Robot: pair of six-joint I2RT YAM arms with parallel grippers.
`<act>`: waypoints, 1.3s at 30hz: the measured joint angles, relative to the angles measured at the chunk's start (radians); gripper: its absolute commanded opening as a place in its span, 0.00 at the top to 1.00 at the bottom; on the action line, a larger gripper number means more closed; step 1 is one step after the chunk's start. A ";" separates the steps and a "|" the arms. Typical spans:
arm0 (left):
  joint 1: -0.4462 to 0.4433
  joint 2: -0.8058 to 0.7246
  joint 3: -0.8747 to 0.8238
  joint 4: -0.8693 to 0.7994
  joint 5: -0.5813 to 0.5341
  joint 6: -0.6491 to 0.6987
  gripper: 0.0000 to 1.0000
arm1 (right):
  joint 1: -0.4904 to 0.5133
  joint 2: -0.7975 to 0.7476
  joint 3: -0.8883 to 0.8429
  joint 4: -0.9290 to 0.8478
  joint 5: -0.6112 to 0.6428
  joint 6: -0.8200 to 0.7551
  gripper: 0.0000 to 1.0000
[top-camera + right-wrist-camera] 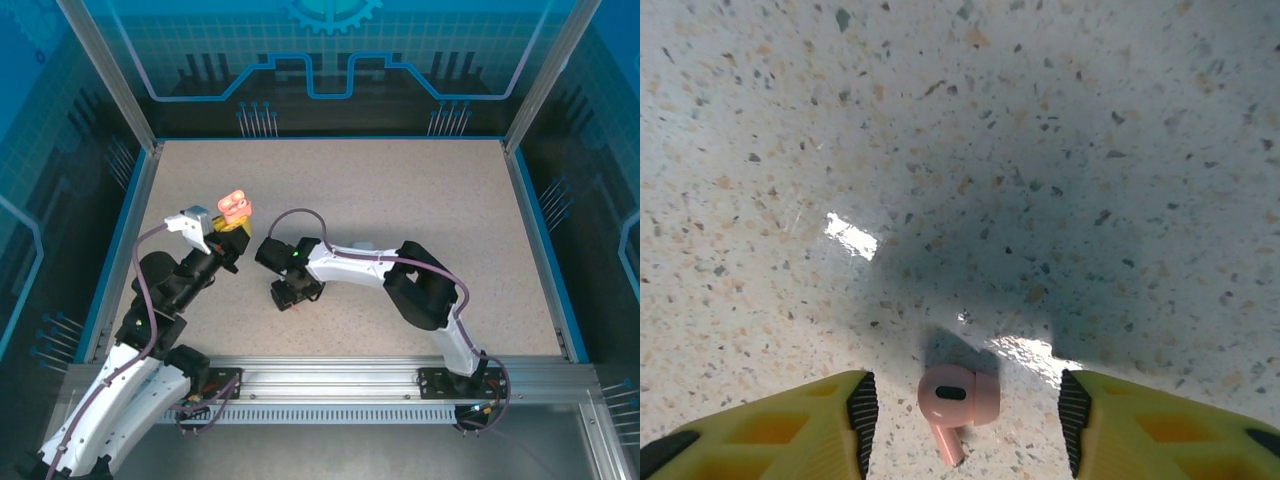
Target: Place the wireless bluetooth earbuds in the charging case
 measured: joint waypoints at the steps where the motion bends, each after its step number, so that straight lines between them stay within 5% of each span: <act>1: 0.000 0.000 0.000 0.000 0.000 0.000 1.00 | 0.000 0.005 0.002 -0.004 -0.003 0.002 0.52; 9: 0.000 0.000 0.000 0.000 0.006 0.000 1.00 | 0.000 0.017 0.020 -0.022 -0.029 0.004 0.63; 29: 0.000 0.000 -0.013 0.000 0.006 0.000 1.00 | 0.000 0.036 0.020 -0.034 -0.040 0.001 0.71; 39: 0.000 0.004 -0.063 0.064 0.050 -0.002 1.00 | -0.042 -0.248 -0.246 0.132 -0.053 0.001 0.71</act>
